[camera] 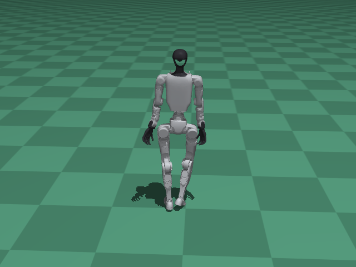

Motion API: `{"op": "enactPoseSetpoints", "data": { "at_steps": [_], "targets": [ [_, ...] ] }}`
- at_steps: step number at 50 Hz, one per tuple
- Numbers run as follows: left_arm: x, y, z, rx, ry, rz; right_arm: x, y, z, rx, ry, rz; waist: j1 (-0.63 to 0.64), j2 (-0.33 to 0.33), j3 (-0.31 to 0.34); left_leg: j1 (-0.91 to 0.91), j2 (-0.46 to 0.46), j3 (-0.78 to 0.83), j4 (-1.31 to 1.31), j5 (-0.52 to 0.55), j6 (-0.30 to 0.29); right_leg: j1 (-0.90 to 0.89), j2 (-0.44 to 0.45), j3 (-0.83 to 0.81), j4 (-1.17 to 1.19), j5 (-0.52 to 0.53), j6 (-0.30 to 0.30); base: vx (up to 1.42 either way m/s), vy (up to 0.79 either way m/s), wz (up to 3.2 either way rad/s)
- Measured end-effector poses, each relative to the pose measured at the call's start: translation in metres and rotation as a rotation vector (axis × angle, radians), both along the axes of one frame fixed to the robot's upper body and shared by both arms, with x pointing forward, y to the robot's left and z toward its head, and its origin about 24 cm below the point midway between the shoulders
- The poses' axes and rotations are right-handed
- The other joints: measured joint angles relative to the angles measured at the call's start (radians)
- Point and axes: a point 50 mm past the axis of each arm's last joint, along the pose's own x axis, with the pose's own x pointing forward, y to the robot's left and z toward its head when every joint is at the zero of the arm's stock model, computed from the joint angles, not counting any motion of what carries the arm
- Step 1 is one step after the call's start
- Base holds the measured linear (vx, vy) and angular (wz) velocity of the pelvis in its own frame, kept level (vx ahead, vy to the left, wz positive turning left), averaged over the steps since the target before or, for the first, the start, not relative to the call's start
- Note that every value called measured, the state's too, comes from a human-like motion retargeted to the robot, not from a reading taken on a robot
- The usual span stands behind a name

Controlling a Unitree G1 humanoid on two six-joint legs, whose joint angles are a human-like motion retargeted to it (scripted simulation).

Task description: Upper body actions

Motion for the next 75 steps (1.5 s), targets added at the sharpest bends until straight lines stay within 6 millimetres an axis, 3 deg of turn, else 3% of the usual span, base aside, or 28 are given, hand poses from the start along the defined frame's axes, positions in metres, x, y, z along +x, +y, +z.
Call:
{"op": "enactPoseSetpoints", "data": {
  "at_steps": [3, 5, 8, 10, 13, 15, 18, 20, 22, 23, 25, 27, 30, 31, 33, 35, 38, 40, 42, 46, 50, 53, 58, 60, 62, 67, 70, 75],
  "targets": [
    [0.106, -0.031, -0.007, -0.104, -0.39, -0.021, -0.107, -0.033, 0.018, -0.115, 0.398, -0.001, 0.032, 0.0, 0.016, -0.018, -0.011, -0.007, -0.027, 0.005, 0.024, -0.182, -0.021, 0.191, 0.273, 0.159, 0.151, -0.1, 0.17, 0.16],
    [0.17, -0.057, 0.004, -0.241, -0.59, -0.03, -0.173, -0.041, 0.041, -0.143, 0.613, -0.017, 0.029, 0.007, 0.028, -0.01, -0.02, -0.041, -0.044, 0.015, 0.035, -0.274, 0.024, 0.29, 0.414, 0.133, 0.202, 0.05, 0.12, 0.9],
    [0.238, -0.091, 0.033, -0.467, -0.799, -0.053, -0.243, -0.027, 0.072, -0.103, 0.782, -0.06, -0.02, 0.04, 0.022, -0.03, -0.005, -0.107, -0.05, 0.034, 0.021, -0.396, -0.049, 0.235, 0.626, 0.001, 0.159, 0.02, 0.13, 0.97],
    [0.266, -0.106, 0.052, -0.557, -0.907, -0.078, -0.273, -0.013, 0.087, -0.049, 0.819, -0.105, -0.04, 0.06, 0.023, -0.044, 0.004, -0.133, -0.041, 0.047, 0.017, -0.432, -0.093, 0.181, 0.698, -0.033, 0.139, 0.02, 0.1, 0.69],
    [0.294, -0.111, 0.075, -0.584, -1.065, -0.11, -0.294, -0.005, 0.1, -0.001, 0.828, -0.166, -0.033, 0.076, 0.038, -0.045, 0.02, -0.126, -0.026, 0.046, 0.006, -0.429, -0.114, 0.155, 0.719, -0.047, 0.106, 0.03, 0.07, -0.05],
    [0.301, -0.108, 0.082, -0.565, -1.136, -0.127, -0.301, -0.009, 0.107, -0.031, 0.863, -0.197, -0.027, 0.074, 0.034, -0.041, 0.016, -0.115, -0.024, 0.038, 0.003, -0.41, -0.116, 0.158, 0.688, -0.039, 0.085, 0.08, 0.06, -0.3],
    [0.295, -0.099, 0.076, -0.517, -1.131, -0.163, -0.294, -0.02, 0.106, -0.104, 0.884, -0.231, -0.002, 0.065, 0.015, -0.032, 0.004, -0.087, -0.027, 0.023, 0.001, -0.349, -0.09, 0.193, 0.543, -0.014, 0.021, 0.11, 0.0, -0.42],
    [0.278, -0.093, 0.061, -0.492, -1.057, -0.189, -0.277, -0.025, 0.094, -0.134, 0.826, -0.245, 0.017, 0.056, 0.0, -0.023, -0.005, -0.075, -0.032, 0.013, -0.001, -0.275, -0.078, 0.203, 0.367, 0.021, -0.008, 0.11, -0.02, -0.29],
    [0.249, -0.087, 0.04, -0.465, -0.924, -0.197, -0.249, -0.027, 0.073, -0.152, 0.702, -0.242, 0.027, 0.044, -0.014, -0.012, -0.018, -0.072, -0.035, 0.006, -0.005, -0.175, -0.061, 0.188, 0.131, 0.091, -0.005, 0.14, -0.09, -0.15],
    [0.23, -0.083, 0.029, -0.45, -0.843, -0.191, -0.233, -0.028, 0.063, -0.159, 0.628, -0.233, 0.039, 0.047, -0.025, -0.011, -0.015, -0.064, -0.036, 0.001, -0.008, -0.129, -0.011, 0.165, 0.049, -0.025, -0.027, 0.16, -0.13, -0.69],
    [0.187, -0.068, 0.009, -0.401, -0.663, -0.174, -0.191, -0.027, 0.039, -0.181, 0.441, -0.205, 0.111, 0.037, -0.042, -0.007, -0.006, 0.007, -0.034, -0.019, -0.02, -0.008, -0.087, -0.079, -0.076, -0.218, -0.063, 0.15, -0.23, -1.16],
    [0.14, -0.049, -0.004, -0.334, -0.465, -0.166, -0.133, -0.022, 0.017, -0.179, 0.239, -0.181, 0.093, 0.021, -0.019, 0.009, -0.01, -0.013, -0.018, -0.024, -0.031, -0.006, 0.016, 0.089, -0.173, -0.194, -0.115, 0.02, -0.28, -0.04],
    [0.077, -0.024, -0.009, -0.222, -0.205, -0.145, -0.044, -0.018, 0.001, -0.136, -0.012, -0.133, 0.1, 0.017, 0.013, -0.004, 0.008, 0.006, 0.027, -0.018, -0.062, 0.039, 0.003, 0.049, -0.249, -0.169, -0.095, -0.07, -0.15, 0.01],
    [0.05, -0.011, -0.007, -0.166, -0.108, -0.139, -0.003, -0.014, 0.0, -0.104, -0.12, -0.106, 0.068, 0.021, 0.021, -0.021, 0.014, -0.012, 0.058, -0.001, -0.083, 0.04, 0.019, 0.093, -0.263, -0.163, -0.092, -0.05, -0.11, 0.73],
    [0.009, 0.009, 0.0, -0.062, 0.028, -0.124, 0.068, -0.004, 0.006, -0.035, -0.304, -0.066, 0.011, 0.026, 0.032, -0.045, 0.019, -0.049, 0.104, 0.026, -0.116, 0.044, 0.022, 0.076, -0.285, -0.157, -0.094, -0.05, -0.11, 0.91],
    [-0.025, 0.015, 0.007, 0.007, 0.104, -0.079, 0.125, 0.009, 0.02, 0.043, -0.455, -0.036, 0.033, 0.009, 0.036, -0.079, 0.033, -0.019, 0.156, 0.044, -0.16, 0.045, 0.013, 0.069, -0.302, -0.154, -0.101, -0.01, -0.11, -0.25],
    [-0.07, 0.005, 0.013, -0.003, 0.182, -0.005, 0.185, 0.021, 0.045, 0.142, -0.637, -0.042, 0.054, -0.009, 0.033, -0.101, 0.036, -0.055, 0.2, 0.056, -0.21, 0.049, 0.018, 0.094, -0.319, -0.155, -0.109, 0.03, -0.14, 0.1],
    [-0.087, 0.0, 0.016, -0.033, 0.212, 0.036, 0.214, 0.026, 0.062, 0.19, -0.743, -0.042, 0.066, -0.022, 0.038, -0.112, 0.035, -0.079, 0.219, 0.041, -0.229, 0.055, 0.015, 0.094, -0.328, -0.152, -0.109, 0.0, -0.05, 0.24],
    [-0.098, 0.0, 0.02, -0.047, 0.236, 0.052, 0.233, 0.027, 0.076, 0.212, -0.829, -0.034, 0.07, -0.032, 0.04, -0.113, 0.051, -0.041, 0.215, 0.01, -0.191, 0.066, 0.006, 0.08, -0.334, -0.15, -0.104, 0.05, 0.02, 0.29],
    [-0.11, 0.006, 0.026, -0.02, 0.267, 0.039, 0.243, 0.027, 0.084, 0.216, -0.921, -0.019, 0.063, -0.036, 0.033, -0.1, 0.088, 0.023, 0.138, -0.008, -0.125, 0.09, 0.011, 0.063, -0.346, -0.153, -0.095, 0.09, 0.04, 0.36],
    [-0.105, 0.009, 0.024, -0.01, 0.26, 0.027, 0.228, 0.024, 0.074, 0.206, -0.905, -0.008, 0.067, -0.028, 0.033, -0.087, 0.085, -0.047, 0.066, 0.038, -0.14, 0.109, 0.029, 0.055, -0.352, -0.164, -0.092, 0.09, 0.08, 0.19],
    [-0.082, 0.006, 0.016, -0.017, 0.189, 0.023, 0.198, 0.018, 0.054, 0.191, -0.797, 0.012, 0.074, -0.03, 0.033, -0.079, 0.07, -0.06, 0.055, 0.021, -0.125, 0.112, 0.016, 0.051, -0.343, -0.17, -0.082, 0.1, 0.24, 0.01],
    [-0.036, 0.003, 0.002, -0.012, 0.017, -0.052, 0.127, 0.004, 0.02, 0.106, -0.556, 0.002, 0.136, -0.018, 0.035, -0.055, 0.056, 0.009, 0.004, 0.029, -0.083, 0.086, 0.002, 0.104, -0.299, -0.167, -0.074, 0.06, 0.28, -0.84],
    [-0.016, 0.005, -0.001, 0.003, -0.045, -0.108, 0.096, -0.002, 0.011, 0.06, -0.453, 0.001, 0.331, -0.027, 0.046, -0.06, 0.066, 0.214, -0.006, 0.034, -0.06, 0.036, 0.03, 0.296, -0.264, -0.141, -0.077, 0.04, 0.27, -2.64],
    [0.007, 0.011, -0.002, 0.014, -0.094, -0.214, 0.062, -0.013, 0.004, -0.001, -0.339, -0.032, 0.12, -0.003, 0.028, -0.056, 0.04, -0.005, -0.008, 0.024, -0.065, 0.057, -0.038, 0.079, -0.232, -0.17, -0.054, -0.02, 0.26, 2.65],
    [0.052, 0.017, -0.004, -0.028, -0.173, -0.32, -0.022, -0.028, 0.002, -0.097, -0.034, -0.09, 0.1, 0.021, 0.027, -0.052, 0.026, -0.003, -0.025, 0.021, -0.036, -0.004, -0.047, 0.149, -0.102, -0.155, -0.06, 0.02, 0.24, 0.19],
    [0.068, 0.016, -0.004, -0.074, -0.195, -0.301, -0.069, -0.032, 0.007, -0.128, 0.146, -0.15, 0.093, 0.044, 0.028, -0.046, 0.036, 0.0, -0.028, 0.018, -0.025, -0.023, -0.028, 0.134, -0.033, -0.216, -0.126, 0.03, 0.14, -0.04],
    [0.077, 0.011, -0.005, -0.123, -0.238, -0.18, -0.123, -0.023, 0.016, -0.112, 0.307, -0.26, 0.062, 0.036, 0.039, -0.028, 0.016, -0.015, -0.022, 0.02, -0.018, -0.031, 0.072, 0.213, -0.032, -0.269, -0.081, 0.06, 0.07, 0.18]
  ]
}}
